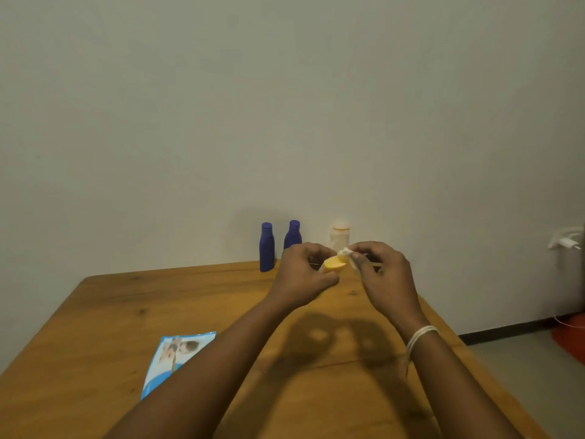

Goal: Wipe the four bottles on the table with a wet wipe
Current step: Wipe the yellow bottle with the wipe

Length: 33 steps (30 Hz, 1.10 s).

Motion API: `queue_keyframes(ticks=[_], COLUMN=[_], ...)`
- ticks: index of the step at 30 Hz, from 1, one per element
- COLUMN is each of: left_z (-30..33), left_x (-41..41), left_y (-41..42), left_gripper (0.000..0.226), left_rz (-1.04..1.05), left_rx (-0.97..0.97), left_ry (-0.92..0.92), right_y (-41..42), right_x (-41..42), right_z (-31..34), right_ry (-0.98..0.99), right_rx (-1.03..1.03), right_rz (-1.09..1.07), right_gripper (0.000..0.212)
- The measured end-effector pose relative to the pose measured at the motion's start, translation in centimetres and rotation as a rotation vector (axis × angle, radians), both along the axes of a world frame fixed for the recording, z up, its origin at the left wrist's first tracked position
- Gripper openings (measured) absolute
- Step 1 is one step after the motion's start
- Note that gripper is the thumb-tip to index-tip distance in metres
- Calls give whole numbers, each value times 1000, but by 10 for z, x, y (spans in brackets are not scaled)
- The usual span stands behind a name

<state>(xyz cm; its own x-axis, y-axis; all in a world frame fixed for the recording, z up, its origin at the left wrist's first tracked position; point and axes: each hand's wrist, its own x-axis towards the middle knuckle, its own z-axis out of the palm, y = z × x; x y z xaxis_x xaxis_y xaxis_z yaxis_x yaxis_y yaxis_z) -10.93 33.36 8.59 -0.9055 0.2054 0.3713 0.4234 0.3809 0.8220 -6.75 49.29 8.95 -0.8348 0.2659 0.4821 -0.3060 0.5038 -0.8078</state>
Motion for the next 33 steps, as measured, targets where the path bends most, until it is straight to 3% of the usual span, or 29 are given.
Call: queue_keyframes(ticks=[7,13,20,26,31,33], left_z=[32,47,68,82,96,101], left_x=[73,119,141,140,134,132], left_y=[-32,-52,-54,-63,-77,-78], left_gripper=[38,66,62,34,24,24], left_rz=[-4,-95,-74,-109,-213,-200], left_rx=[-31,22,83,161,190,194], left_ry=[90,173,201,-12,-183,-193], right_y=[-42,-66,-49,-49,-50,-51], right_x=[66,113,121,131,127,130], right_z=[23,38,43,44,58,55], right_ry=[147,279,356,479,420,380], right_rx=[185,379,176,2,409,450], right_rz=[-4,202,-12,-16,193,207], right_gripper=[15,20,19,17,29,34])
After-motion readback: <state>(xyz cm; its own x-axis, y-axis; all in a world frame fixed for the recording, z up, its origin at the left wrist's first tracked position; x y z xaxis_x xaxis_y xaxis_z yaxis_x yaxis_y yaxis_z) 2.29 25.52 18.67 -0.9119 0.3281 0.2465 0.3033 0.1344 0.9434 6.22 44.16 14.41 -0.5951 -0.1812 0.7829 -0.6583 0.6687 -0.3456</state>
